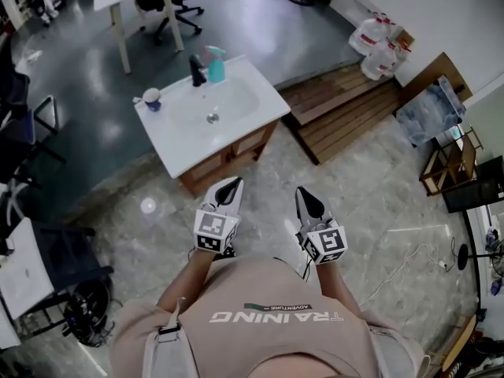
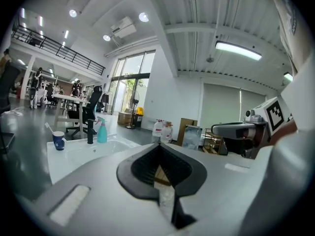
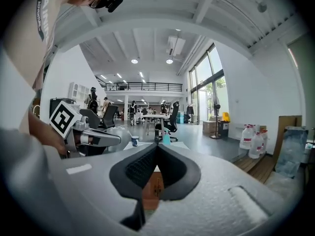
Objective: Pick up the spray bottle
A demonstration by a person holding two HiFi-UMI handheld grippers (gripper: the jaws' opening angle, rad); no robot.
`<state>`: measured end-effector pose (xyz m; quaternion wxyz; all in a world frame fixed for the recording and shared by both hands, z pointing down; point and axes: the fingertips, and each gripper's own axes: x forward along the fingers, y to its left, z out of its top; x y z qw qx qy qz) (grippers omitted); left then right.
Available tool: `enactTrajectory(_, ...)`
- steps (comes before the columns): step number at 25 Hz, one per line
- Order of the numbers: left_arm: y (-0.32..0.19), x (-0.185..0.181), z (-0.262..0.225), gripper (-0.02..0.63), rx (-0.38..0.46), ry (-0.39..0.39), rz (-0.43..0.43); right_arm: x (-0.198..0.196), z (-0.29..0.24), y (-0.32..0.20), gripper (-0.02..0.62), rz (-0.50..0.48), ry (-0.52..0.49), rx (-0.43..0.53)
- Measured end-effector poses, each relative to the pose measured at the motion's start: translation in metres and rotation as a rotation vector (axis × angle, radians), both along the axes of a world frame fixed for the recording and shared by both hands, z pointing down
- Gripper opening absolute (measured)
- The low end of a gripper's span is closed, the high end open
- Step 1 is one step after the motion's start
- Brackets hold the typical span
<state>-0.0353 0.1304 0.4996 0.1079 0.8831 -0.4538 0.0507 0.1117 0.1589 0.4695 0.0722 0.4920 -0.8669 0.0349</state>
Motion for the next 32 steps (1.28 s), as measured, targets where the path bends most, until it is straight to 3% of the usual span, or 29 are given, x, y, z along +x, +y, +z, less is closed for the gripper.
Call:
enactTrajectory(5,-0.030,-0.013,0.010,0.015,-0.032,-0.011,0.019,-0.019,0.015,-0.023,0.002,-0.005,0.012,-0.047)
enactTrajectory(15,-0.092,-0.018,0.025,0.015,-0.086,-0.025,-0.014,-0.016,0.041,-0.099,0.002,-0.016,-0.012,-0.082)
enactTrajectory(22,-0.161,-0.013,0.006,0.015,-0.054,-0.146,-0.077,-0.007,0.033,-0.193,0.002,-0.111,-0.040,-0.029)
enactTrajectory(28,-0.228,-0.009,-0.001,0.015,-0.094,-0.041,-0.210,0.009,0.044,-0.259,0.002,-0.183,-0.016,-0.032)
enactTrajectory(32,-0.256,0.001,0.006,0.015,-0.106,-0.058,-0.251,0.015,0.053,-0.292,0.002,-0.227,-0.029,-0.064)
